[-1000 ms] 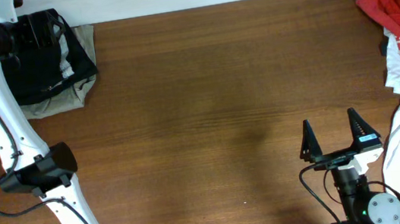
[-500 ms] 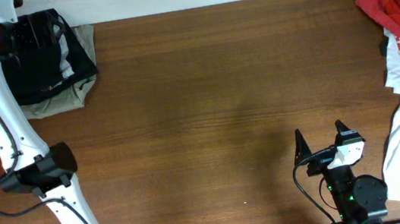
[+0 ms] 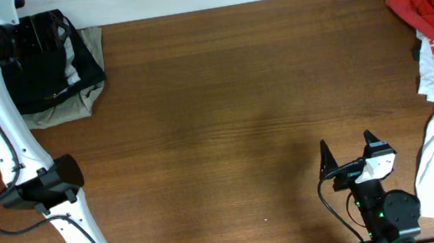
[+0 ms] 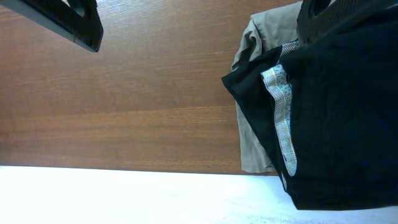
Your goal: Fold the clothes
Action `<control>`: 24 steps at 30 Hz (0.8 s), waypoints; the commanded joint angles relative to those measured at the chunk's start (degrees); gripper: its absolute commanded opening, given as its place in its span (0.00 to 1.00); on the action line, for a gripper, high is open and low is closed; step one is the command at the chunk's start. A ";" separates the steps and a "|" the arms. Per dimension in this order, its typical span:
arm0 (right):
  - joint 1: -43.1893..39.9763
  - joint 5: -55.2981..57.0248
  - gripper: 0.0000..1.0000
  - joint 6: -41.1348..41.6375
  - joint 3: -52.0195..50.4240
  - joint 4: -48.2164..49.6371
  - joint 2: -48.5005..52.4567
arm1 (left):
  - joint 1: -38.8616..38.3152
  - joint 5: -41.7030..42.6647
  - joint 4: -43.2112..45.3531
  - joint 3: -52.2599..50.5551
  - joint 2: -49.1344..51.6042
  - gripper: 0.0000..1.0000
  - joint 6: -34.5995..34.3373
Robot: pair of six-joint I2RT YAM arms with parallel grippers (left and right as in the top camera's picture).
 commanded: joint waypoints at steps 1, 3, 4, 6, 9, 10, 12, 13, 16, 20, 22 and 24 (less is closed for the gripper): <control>0.55 0.94 0.99 -0.02 -0.26 -0.37 -0.52 | 0.13 0.79 -0.09 -0.20 0.35 0.99 -0.48; 0.55 0.92 0.99 -0.02 -0.26 -0.39 -0.52 | 0.13 0.79 -0.09 -0.26 0.63 0.99 -0.48; 0.55 0.92 0.99 -0.02 -0.26 -0.39 -0.52 | 0.13 0.79 -0.07 -0.83 0.72 0.99 -0.48; 0.55 0.94 0.99 -0.02 -0.26 -0.37 -0.52 | -0.26 0.79 -0.11 -1.31 0.44 0.99 -0.48; 0.55 0.94 0.99 -0.02 -0.26 -0.37 -0.52 | -1.75 0.76 -0.94 -1.53 -2.84 0.99 -0.48; 0.55 0.94 0.99 -0.02 -0.26 -0.37 -0.52 | -2.51 0.76 -0.87 -2.19 -4.55 0.99 -0.48; 0.55 0.94 0.99 -0.02 -0.26 -0.37 -0.52 | -4.52 0.79 -0.90 -7.45 -10.05 0.99 -0.48; 0.55 0.94 0.99 -0.02 -0.26 -0.37 -0.52 | -5.25 0.79 -0.90 -10.88 -12.85 0.99 -0.48; 0.55 0.94 0.99 -0.02 -0.26 -0.39 -0.52 | -7.63 0.79 -0.90 -25.88 -24.90 0.99 -0.48; 0.55 0.94 0.99 -0.02 -0.26 -0.37 -0.52 | -11.80 0.79 -0.92 -41.66 -37.77 0.99 -0.48; 0.55 0.94 0.99 -0.02 -0.26 -0.37 -0.52 | -14.58 0.76 -0.92 -53.20 -46.14 0.99 -0.48; 0.55 0.92 0.99 -0.02 -0.26 -0.37 -0.52 | -15.76 -0.57 0.11 -61.29 -51.49 0.99 0.13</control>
